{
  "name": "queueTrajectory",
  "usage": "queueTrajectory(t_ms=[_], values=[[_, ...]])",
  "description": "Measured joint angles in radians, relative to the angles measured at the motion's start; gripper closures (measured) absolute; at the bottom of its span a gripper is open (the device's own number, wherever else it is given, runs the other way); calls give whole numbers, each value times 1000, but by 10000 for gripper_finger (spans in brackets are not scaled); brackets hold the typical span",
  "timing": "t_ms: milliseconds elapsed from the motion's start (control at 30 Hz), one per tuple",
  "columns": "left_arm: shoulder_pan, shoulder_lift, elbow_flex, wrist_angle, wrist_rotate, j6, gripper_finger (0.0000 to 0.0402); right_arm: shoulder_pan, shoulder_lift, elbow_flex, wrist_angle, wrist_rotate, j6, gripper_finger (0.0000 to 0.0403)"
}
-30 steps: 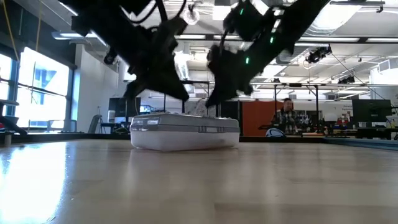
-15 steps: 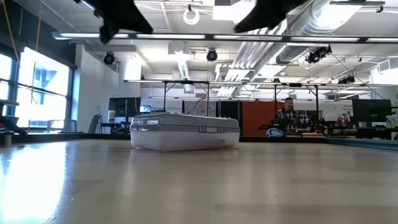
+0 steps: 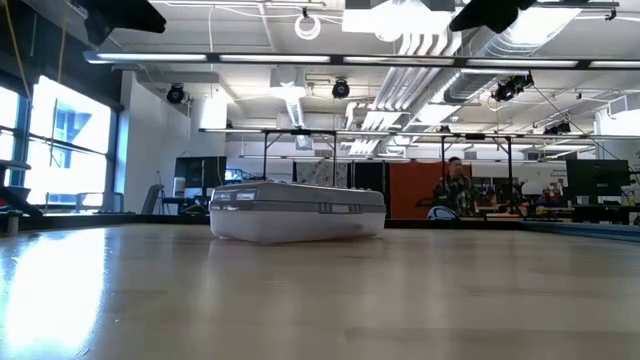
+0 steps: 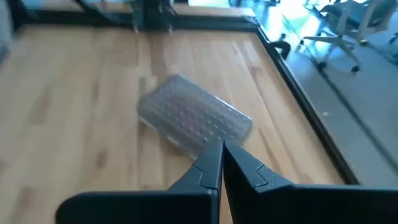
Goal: Pick & place school supplies into a supply box
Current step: Return to Home Position
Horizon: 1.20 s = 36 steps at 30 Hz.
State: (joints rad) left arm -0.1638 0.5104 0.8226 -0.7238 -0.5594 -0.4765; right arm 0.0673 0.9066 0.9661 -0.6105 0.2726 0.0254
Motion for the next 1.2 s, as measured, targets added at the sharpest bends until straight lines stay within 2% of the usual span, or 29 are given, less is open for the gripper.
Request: queueTrajectory(t_ms=[67,200,300,500,600,767,900,967,1200], values=[[0,-30,-20,30,5,-5,305,-2,-22,0,7,-34,35,402],[0,-117,-116,118,64,31,305,-2,-77,0,-16,-186,24,402],[0,-203,-218,179,41,13,305,-1,-134,-23,28,-210,35,402],[0,-407,-443,305,34,-4,305,-1,-325,-307,340,-235,34,402],[0,-508,-496,333,54,27,305,-4,-431,-437,469,-235,26,402],[0,-499,-508,325,64,39,305,-15,-590,-594,531,-238,80,402],[0,-504,-520,321,16,19,305,-34,-712,-685,533,-250,109,402],[0,-503,-524,330,26,6,305,-43,-765,-727,542,-268,130,402],[0,-504,-663,558,34,43,305,-57,-899,-882,609,-281,158,402]])
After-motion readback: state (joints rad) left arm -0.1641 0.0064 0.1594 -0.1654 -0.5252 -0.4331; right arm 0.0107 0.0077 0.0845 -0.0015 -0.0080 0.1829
